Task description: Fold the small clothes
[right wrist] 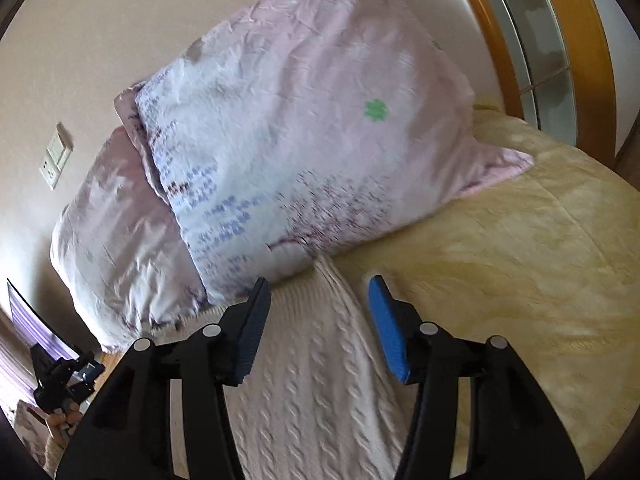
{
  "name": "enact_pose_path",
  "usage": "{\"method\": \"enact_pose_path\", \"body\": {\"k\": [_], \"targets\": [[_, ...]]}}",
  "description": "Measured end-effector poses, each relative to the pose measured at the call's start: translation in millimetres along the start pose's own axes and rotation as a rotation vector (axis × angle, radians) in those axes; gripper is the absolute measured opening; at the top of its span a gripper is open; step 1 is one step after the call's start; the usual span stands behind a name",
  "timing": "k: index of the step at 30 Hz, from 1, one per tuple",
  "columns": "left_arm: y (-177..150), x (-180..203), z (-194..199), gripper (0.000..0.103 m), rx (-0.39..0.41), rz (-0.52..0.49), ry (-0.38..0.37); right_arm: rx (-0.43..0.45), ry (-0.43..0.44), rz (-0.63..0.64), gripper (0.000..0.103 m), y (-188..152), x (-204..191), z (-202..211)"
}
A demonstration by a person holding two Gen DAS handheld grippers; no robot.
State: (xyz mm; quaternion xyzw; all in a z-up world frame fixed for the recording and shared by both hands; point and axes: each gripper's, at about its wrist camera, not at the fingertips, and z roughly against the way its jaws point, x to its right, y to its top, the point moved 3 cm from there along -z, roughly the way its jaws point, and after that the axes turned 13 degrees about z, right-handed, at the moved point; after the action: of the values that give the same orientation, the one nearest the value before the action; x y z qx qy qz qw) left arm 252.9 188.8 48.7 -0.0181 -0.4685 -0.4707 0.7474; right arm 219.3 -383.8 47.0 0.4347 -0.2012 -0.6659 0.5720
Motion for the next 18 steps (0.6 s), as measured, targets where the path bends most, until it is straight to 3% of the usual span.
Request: {"method": "enact_pose_path", "body": {"k": [7, 15, 17, 18], "targets": [[-35.5, 1.5, 3.6, 0.048, -0.026, -0.150, 0.100, -0.113, -0.029, 0.118, 0.047, -27.8, -1.7, -4.3], [-58.0, -2.3, -10.7, 0.046, -0.068, -0.200, 0.148, -0.196, -0.057, 0.187, 0.047, -48.5, -3.2, -17.7], [-61.2, -3.6, -14.0, 0.037, -0.082, -0.200, 0.149, -0.215, -0.056, 0.198, 0.043, -53.2, -3.5, -21.7], [-63.1, -4.3, -15.8, 0.035, -0.090, -0.201, 0.150, -0.220, -0.057, 0.204, 0.034, -54.7, -3.5, -22.9]]}}
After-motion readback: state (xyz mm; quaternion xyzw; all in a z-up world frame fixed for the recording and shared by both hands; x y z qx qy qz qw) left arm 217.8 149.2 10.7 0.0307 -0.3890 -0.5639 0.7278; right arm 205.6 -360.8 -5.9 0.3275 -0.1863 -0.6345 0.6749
